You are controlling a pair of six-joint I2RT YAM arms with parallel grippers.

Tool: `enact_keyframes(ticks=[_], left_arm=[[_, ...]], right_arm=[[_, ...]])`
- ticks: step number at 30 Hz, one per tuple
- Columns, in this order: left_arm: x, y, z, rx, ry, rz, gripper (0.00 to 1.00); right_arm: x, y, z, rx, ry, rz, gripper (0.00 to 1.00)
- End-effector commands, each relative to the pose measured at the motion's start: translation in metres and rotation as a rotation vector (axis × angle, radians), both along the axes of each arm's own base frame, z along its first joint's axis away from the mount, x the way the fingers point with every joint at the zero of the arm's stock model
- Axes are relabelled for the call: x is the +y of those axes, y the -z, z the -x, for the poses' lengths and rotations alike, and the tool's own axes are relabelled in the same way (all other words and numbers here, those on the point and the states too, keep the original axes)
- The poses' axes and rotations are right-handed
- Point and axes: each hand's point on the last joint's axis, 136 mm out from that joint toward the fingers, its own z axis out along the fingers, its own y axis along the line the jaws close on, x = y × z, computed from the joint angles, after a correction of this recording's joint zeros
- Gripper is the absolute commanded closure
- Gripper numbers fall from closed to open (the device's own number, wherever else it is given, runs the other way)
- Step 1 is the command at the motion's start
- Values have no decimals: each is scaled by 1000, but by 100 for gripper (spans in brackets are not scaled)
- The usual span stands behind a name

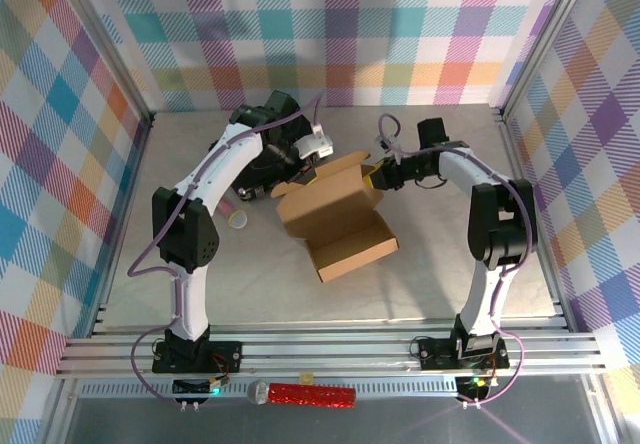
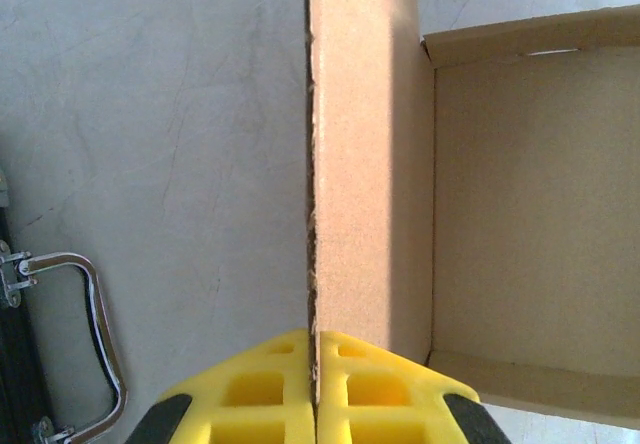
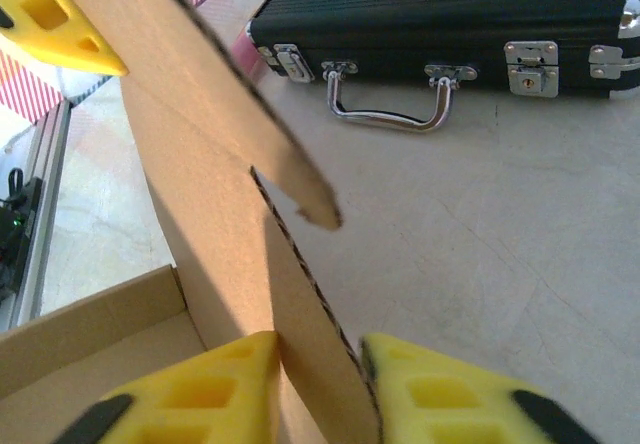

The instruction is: Fold the paper box

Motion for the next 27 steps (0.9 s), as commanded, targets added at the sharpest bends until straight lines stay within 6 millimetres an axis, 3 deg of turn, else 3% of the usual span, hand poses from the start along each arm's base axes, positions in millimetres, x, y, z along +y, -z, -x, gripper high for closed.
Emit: enact_keyframes(ticks=[1, 5, 14, 16, 18, 21, 23, 25, 27], left_arm=[[0, -22, -6, -28, -18, 56, 100], [-1, -26, -9, -21, -39, 84, 100], [-3, -38, -21, 39, -142, 167, 100], [1, -42, -28, 64, -209, 194, 78], [9, -47, -41, 59, -312, 207, 69], [34, -63, -65, 38, -546, 255, 58], [65, -73, -78, 36, -793, 262, 50], [102, -73, -76, 69, -1027, 247, 49], [128, -66, -58, 163, -1198, 278, 52]], right_arm=[[9, -11, 1, 5, -23, -17, 83], [12, -8, 1, 4, -7, 37, 99], [18, 8, -7, -71, 123, 293, 100], [17, 7, -5, -98, 141, 307, 100], [14, 6, -1, -117, 149, 302, 100], [9, 2, 1, -135, 138, 287, 100], [6, -2, -1, -152, 133, 273, 100], [5, -7, -2, -186, 125, 258, 100], [2, -8, -4, -212, 125, 264, 100]])
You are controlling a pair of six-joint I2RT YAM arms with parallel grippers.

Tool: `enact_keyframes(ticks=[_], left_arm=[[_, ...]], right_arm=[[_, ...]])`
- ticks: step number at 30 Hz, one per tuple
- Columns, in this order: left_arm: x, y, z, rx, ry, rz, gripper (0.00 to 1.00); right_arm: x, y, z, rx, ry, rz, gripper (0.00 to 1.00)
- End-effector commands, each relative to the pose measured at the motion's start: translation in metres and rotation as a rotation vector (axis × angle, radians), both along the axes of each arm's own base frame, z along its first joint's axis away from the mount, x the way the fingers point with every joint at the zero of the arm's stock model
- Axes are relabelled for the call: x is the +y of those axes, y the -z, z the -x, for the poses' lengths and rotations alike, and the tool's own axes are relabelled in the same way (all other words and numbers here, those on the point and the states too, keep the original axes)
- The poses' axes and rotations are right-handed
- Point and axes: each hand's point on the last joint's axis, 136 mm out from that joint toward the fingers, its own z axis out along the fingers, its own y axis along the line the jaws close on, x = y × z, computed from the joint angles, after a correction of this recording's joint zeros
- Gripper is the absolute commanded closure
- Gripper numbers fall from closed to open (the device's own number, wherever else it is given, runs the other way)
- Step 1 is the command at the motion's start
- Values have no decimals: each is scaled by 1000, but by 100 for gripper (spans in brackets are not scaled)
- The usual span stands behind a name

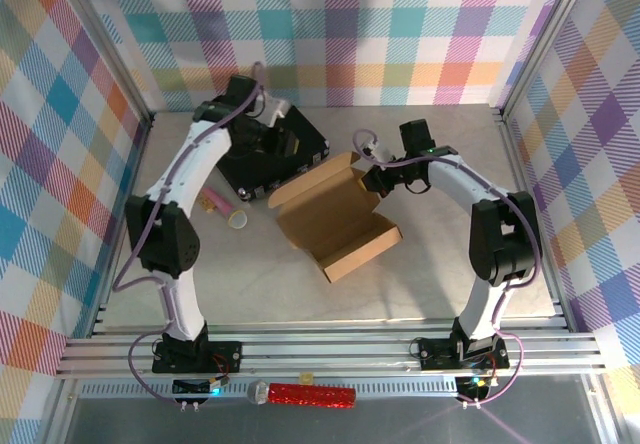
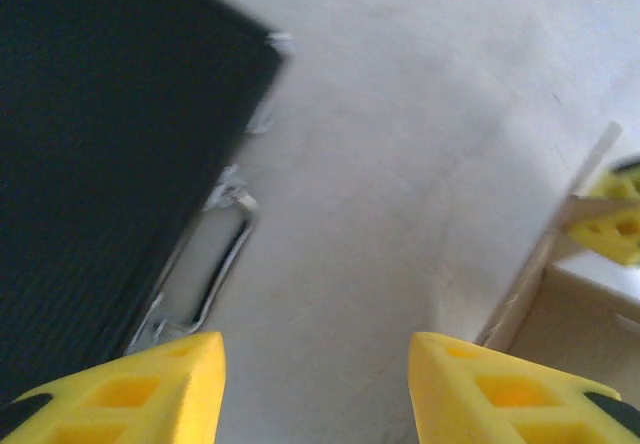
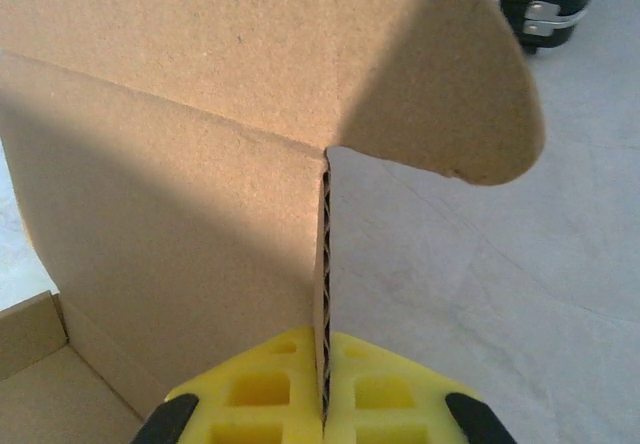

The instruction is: Fold the paper box

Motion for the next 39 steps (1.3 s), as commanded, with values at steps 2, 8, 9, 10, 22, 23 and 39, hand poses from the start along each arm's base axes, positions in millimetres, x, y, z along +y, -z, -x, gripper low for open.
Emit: enact_keyframes(ticks=[2, 8, 9, 10, 22, 23, 39], left_arm=[[62, -9, 38, 147, -462, 129, 55], [40, 23, 131, 329, -316, 244, 53], [37, 26, 140, 349, -294, 259, 52], [31, 27, 147, 366, -284, 292, 51], [9, 90, 156, 341, -389, 82, 41], [9, 92, 156, 337, -392, 80, 41], [-40, 119, 120, 231, -289, 177, 41]], right_arm=[[-6, -19, -8, -118, -28, 2, 100], [-10, -25, -12, -138, -29, -23, 100], [-10, -27, -12, -141, -32, -27, 100], [-10, -27, -12, -141, -33, -30, 100], [-10, -22, -4, -110, -40, -49, 100], [-10, -21, -3, -106, -40, -51, 100], [-8, -17, -1, -84, -40, -62, 100]])
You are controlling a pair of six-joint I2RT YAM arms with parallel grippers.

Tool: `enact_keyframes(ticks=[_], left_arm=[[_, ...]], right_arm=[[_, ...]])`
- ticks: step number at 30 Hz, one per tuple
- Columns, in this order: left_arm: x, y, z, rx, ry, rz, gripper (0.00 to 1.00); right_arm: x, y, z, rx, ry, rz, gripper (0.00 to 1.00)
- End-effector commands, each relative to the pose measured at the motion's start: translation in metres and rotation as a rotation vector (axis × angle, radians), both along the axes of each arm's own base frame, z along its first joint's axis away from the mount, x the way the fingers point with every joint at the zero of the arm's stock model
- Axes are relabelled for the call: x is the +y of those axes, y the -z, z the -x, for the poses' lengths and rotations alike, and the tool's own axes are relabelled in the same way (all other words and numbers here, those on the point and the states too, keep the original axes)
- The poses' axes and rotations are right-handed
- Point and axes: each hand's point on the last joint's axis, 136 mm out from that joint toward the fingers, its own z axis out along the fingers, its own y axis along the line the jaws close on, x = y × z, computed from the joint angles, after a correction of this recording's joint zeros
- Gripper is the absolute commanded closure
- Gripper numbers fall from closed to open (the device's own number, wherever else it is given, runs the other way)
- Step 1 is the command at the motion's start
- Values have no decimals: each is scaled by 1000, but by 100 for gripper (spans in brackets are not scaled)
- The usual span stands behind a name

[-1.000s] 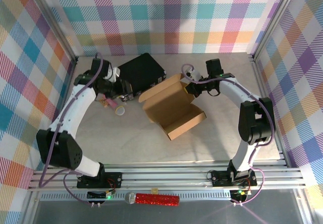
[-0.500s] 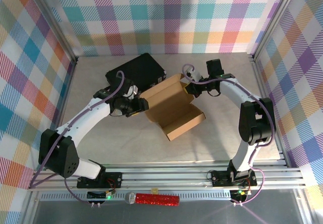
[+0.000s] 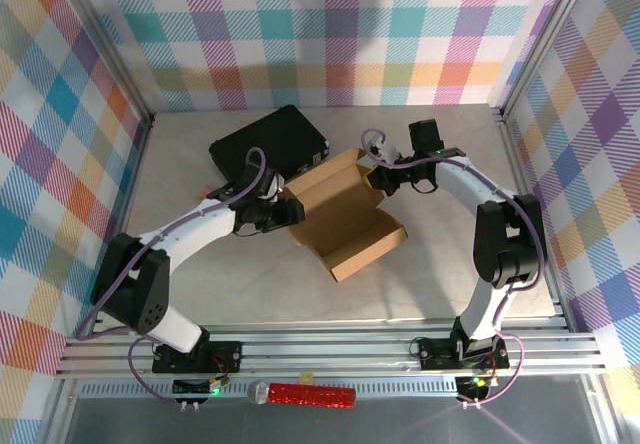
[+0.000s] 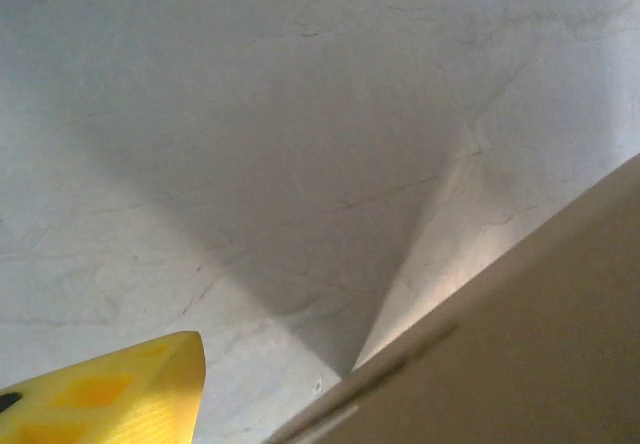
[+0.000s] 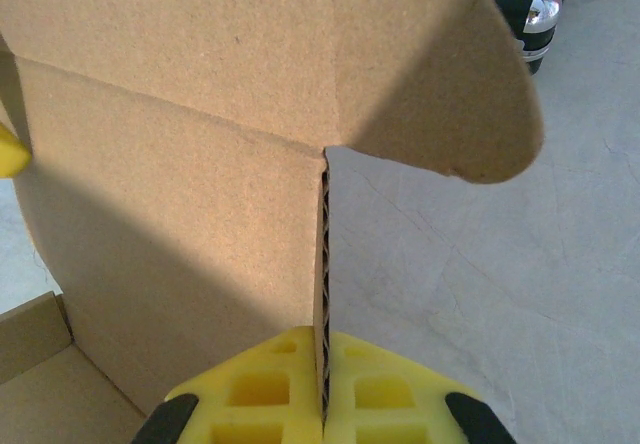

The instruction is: Fold the paper box

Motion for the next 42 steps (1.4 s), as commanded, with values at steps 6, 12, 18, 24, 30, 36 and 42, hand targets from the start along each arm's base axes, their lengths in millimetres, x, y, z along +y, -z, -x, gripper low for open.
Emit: enact_keyframes(ticks=[6, 12, 18, 24, 30, 36, 42], left_arm=[[-9, -7, -13, -29, -17, 1, 65], [-5, -10, -12, -21, -49, -55, 88], [3, -16, -21, -9, -136, -119, 100], [5, -25, -33, -10, -240, -233, 100], [-8, -48, -47, -90, -319, -313, 100], [-19, -62, -57, -147, -437, -249, 100], [-25, -74, -65, -195, -513, -174, 100]], right_arm=[[0, -9, 0, -26, -5, -16, 100], [-2, -16, -5, -38, 34, -20, 100], [1, -26, -8, -56, 111, -35, 100], [-4, -28, -13, -89, 321, 3, 100], [-1, -32, -10, -159, 605, 48, 100], [1, -39, -4, -230, 886, 45, 100], [-12, -42, -2, -214, 1141, 1, 100]])
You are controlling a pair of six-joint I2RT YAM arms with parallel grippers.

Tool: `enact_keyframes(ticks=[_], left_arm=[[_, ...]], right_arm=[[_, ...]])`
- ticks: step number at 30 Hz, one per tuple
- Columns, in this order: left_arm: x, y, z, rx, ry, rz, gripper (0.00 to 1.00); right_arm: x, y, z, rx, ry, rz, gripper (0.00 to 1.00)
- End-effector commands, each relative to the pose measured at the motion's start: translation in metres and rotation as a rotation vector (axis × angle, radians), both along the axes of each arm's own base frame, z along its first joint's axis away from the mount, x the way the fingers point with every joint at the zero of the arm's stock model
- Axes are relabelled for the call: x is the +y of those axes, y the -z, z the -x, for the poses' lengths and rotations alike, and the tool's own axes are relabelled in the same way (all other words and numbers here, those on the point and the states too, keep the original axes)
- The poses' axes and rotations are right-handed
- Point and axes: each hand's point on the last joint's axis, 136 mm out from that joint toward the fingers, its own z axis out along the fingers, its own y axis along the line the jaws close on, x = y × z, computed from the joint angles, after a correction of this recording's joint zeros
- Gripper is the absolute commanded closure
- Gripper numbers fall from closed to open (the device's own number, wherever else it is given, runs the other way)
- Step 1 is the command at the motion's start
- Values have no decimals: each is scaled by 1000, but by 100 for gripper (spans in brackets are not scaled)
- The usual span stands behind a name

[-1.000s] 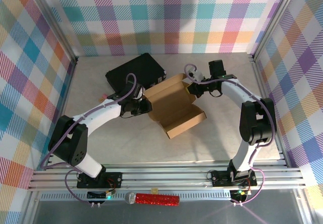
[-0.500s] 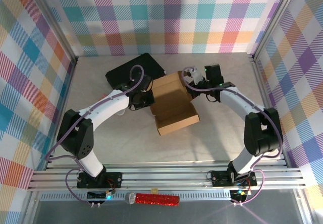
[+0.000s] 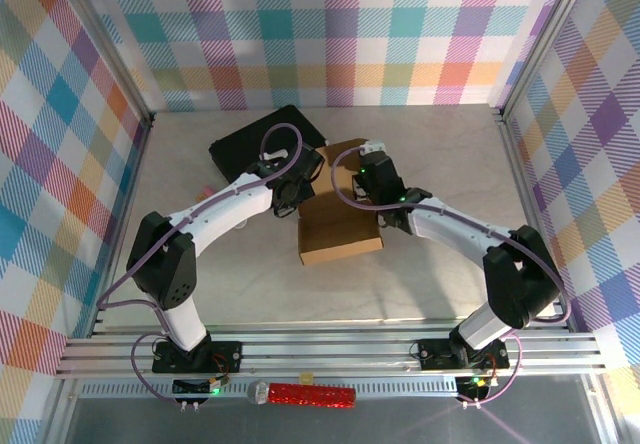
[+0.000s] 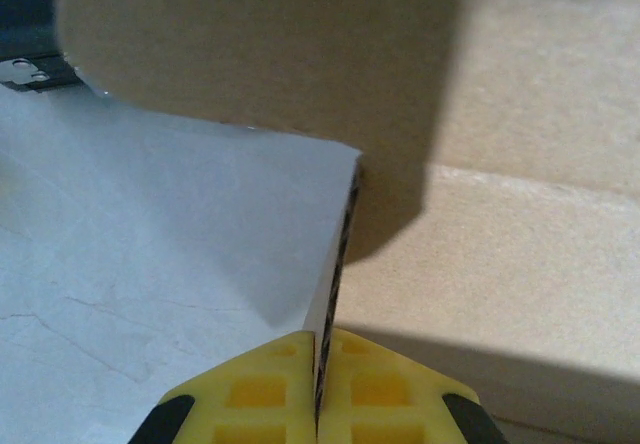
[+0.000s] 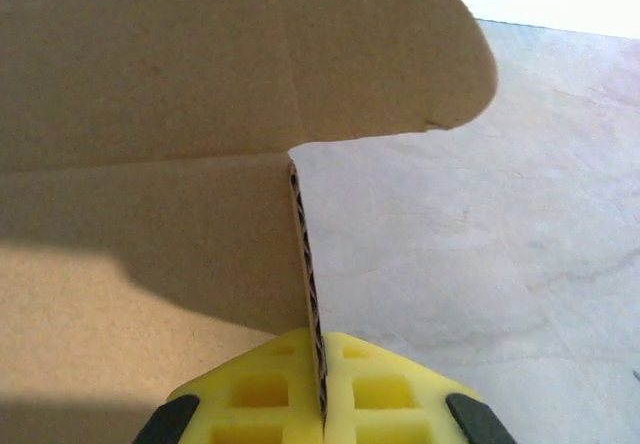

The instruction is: Fold the paper box

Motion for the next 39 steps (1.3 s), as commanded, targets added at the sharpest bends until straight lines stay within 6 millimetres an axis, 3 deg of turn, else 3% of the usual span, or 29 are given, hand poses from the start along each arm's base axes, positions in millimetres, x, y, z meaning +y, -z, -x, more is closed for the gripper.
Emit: enact_keyframes(ticks=[1, 6, 14, 21, 23, 25, 28, 31, 35, 39], left_arm=[[-20, -33, -19, -144, -65, 122, 100], [-27, -44, -33, -216, -73, 138, 100], [-38, -34, -39, -234, 22, 106, 100], [-23, -40, -33, -273, 156, -68, 100], [-18, -41, -32, -292, 208, -140, 100], [-16, -44, -31, -317, 267, -212, 100], [-12, -48, -29, -356, 329, -295, 100], [-8, -55, -28, -402, 349, -333, 100], [-8, -56, -25, -427, 383, -347, 100], [-13, -57, -24, -450, 434, -371, 100]], right_arm=[[-18, -11, -7, -49, 244, -113, 100], [-18, -10, -14, -39, 318, -163, 100], [-5, 2, -20, 51, 314, -169, 100], [10, -33, 1, 139, 143, -183, 45], [11, -55, 13, 153, 82, -205, 27], [8, -80, 25, 157, 31, -254, 16], [-15, -115, 35, 176, 16, -359, 9], [-63, -138, 30, 247, 139, -505, 9], [-106, -138, 3, 363, 271, -760, 12], [-125, -111, -45, 476, 348, -876, 18]])
